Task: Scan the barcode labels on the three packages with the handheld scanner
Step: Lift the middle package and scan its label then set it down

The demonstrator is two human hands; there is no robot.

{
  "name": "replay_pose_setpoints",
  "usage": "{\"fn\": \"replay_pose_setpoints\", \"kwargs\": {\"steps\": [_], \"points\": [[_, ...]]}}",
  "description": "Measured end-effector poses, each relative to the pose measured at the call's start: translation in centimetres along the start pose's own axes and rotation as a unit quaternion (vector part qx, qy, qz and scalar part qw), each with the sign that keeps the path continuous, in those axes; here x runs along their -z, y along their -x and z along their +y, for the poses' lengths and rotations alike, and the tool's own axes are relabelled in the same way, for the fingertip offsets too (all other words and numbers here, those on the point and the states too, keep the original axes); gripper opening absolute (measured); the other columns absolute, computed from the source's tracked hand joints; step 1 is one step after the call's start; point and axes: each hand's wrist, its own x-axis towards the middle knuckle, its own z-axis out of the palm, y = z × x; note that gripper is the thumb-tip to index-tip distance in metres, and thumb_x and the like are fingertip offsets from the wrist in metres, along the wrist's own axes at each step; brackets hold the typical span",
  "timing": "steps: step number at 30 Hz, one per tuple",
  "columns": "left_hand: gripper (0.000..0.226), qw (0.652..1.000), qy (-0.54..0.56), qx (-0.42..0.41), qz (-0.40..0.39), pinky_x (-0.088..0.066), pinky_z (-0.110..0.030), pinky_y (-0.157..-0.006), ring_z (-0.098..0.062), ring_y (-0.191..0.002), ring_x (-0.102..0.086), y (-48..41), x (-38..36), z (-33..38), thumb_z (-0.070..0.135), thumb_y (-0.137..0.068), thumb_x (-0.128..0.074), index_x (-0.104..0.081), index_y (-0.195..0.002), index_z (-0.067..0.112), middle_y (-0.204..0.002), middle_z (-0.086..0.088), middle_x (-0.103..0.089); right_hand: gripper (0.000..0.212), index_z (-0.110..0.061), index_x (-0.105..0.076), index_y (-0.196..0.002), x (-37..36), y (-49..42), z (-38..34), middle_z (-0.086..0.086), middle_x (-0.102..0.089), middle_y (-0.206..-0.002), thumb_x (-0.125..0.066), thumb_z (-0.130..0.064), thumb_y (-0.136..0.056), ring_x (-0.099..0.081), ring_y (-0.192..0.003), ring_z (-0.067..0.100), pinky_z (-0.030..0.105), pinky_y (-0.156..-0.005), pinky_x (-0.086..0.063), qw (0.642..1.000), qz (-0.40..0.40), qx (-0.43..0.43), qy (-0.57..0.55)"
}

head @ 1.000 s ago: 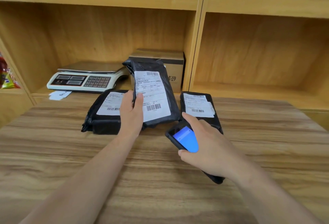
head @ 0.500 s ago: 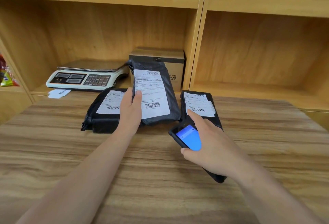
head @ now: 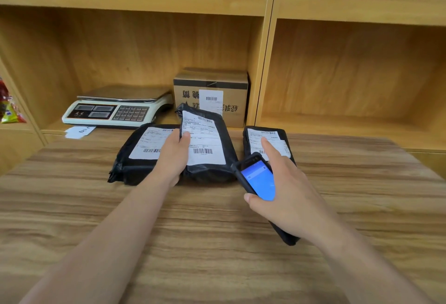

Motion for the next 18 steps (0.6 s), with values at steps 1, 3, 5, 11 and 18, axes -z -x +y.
{"fn": "replay_pose_setpoints", "kwargs": {"steps": [1, 3, 5, 11, 18], "points": [[0.028, 1.0, 0.009, 0.012, -0.011, -0.058, -0.039, -0.086, -0.02, -0.103, -0.071, -0.03, -0.05, -0.09, 0.032, -0.11, -0.037, -0.057, -0.118, 0.014, -0.116, -0.006, -0.071, 0.106, -0.054, 0.009, -0.151, 0.04, -0.01, 0.08, -0.018, -0.033, -0.147, -0.068, -0.056, -0.079, -0.036, -0.127, 0.008, 0.03, -0.086, -0.035, 1.0, 0.001, 0.001, -0.003], [0.027, 0.998, 0.025, 0.039, -0.033, -0.059, -0.046, -0.095, -0.022, -0.106, -0.072, -0.13, -0.06, -0.37, 0.032, -0.11, -0.038, -0.058, -0.121, 0.017, -0.12, -0.005, -0.072, 0.106, -0.054, 0.009, -0.151, 0.13, 0.04, 0.2, -0.02, -0.031, -0.149, -0.069, -0.055, -0.079, -0.034, -0.13, 0.006, 0.029, -0.087, -0.034, 1.0, 0.004, 0.002, -0.011], [0.025, 0.996, 0.03, 0.064, -0.046, -0.058, -0.051, -0.096, -0.024, -0.107, -0.073, -0.2, 0.0, -0.49, 0.033, -0.109, -0.039, -0.058, -0.118, 0.02, -0.122, -0.006, -0.073, 0.106, -0.055, 0.009, -0.151, 0.19, 0.1, 0.28, -0.021, -0.03, -0.15, -0.069, -0.055, -0.079, -0.032, -0.131, 0.005, 0.029, -0.087, -0.033, 1.0, 0.005, 0.004, -0.015], [0.032, 0.996, 0.044, 0.069, -0.025, -0.062, -0.045, -0.085, -0.024, -0.101, -0.073, -0.39, -0.06, -0.36, 0.019, -0.108, -0.049, -0.044, -0.14, 0.022, -0.125, -0.009, -0.069, 0.107, -0.052, 0.008, -0.153, 0.31, 0.1, 0.51, -0.019, -0.03, -0.15, -0.071, -0.052, -0.08, -0.029, -0.129, 0.003, 0.026, -0.085, -0.03, 1.0, 0.016, 0.002, -0.014], [0.093, 0.994, 0.07, 0.07, -0.055, -0.058, -0.031, -0.063, -0.023, -0.114, -0.068, -0.55, 0.61, 0.23, -0.002, -0.1, -0.059, -0.007, -0.163, 0.043, -0.151, -0.005, -0.056, 0.106, -0.05, 0.006, -0.154, 0.51, 0.01, 0.44, -0.018, -0.03, -0.15, -0.071, -0.051, -0.081, -0.033, -0.129, 0.007, 0.027, -0.084, -0.03, 1.0, 0.019, -0.009, -0.018]]}}
